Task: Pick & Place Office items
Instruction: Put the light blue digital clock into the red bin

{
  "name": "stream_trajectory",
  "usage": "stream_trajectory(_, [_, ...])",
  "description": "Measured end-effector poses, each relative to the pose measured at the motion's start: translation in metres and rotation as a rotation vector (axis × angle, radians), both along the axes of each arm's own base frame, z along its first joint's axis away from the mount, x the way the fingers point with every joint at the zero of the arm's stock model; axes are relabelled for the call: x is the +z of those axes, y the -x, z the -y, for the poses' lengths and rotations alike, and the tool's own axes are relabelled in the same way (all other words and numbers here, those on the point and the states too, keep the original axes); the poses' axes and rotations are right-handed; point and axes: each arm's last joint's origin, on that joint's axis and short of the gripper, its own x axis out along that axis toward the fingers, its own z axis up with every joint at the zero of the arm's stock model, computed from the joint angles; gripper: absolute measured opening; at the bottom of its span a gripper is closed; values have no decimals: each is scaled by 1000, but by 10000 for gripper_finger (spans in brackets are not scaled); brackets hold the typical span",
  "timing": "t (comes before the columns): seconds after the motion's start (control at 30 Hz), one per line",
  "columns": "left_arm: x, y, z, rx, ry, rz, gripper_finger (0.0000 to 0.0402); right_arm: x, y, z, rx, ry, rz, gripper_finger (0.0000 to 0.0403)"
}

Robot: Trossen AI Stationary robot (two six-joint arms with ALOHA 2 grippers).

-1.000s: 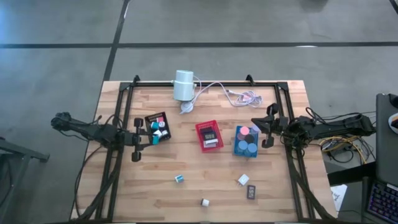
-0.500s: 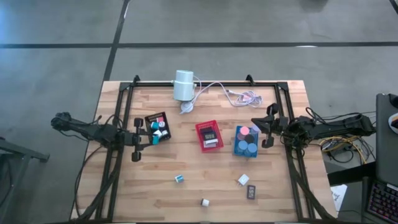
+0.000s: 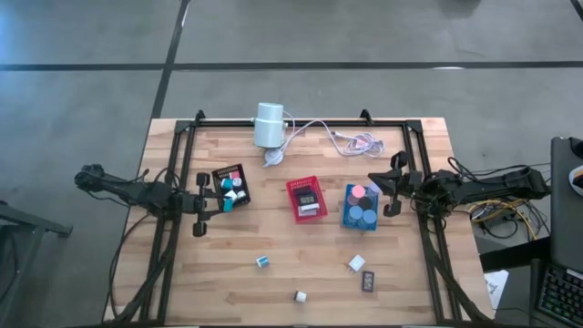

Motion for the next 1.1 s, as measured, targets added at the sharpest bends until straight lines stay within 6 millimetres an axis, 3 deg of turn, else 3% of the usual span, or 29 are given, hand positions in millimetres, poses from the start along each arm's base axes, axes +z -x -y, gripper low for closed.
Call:
stream_trajectory(0.47, [7,0,-1,43,67,53,126,0,0,0,2,-6,1,8])
stream_trajectory(0.83, [43,-4,-1,78,119,108,126,0,0,0,2,-6,2,8])
stream_trajectory(1.1, [64,-27,3,120,77,16,126,0,0,0,2,-6,2,8])
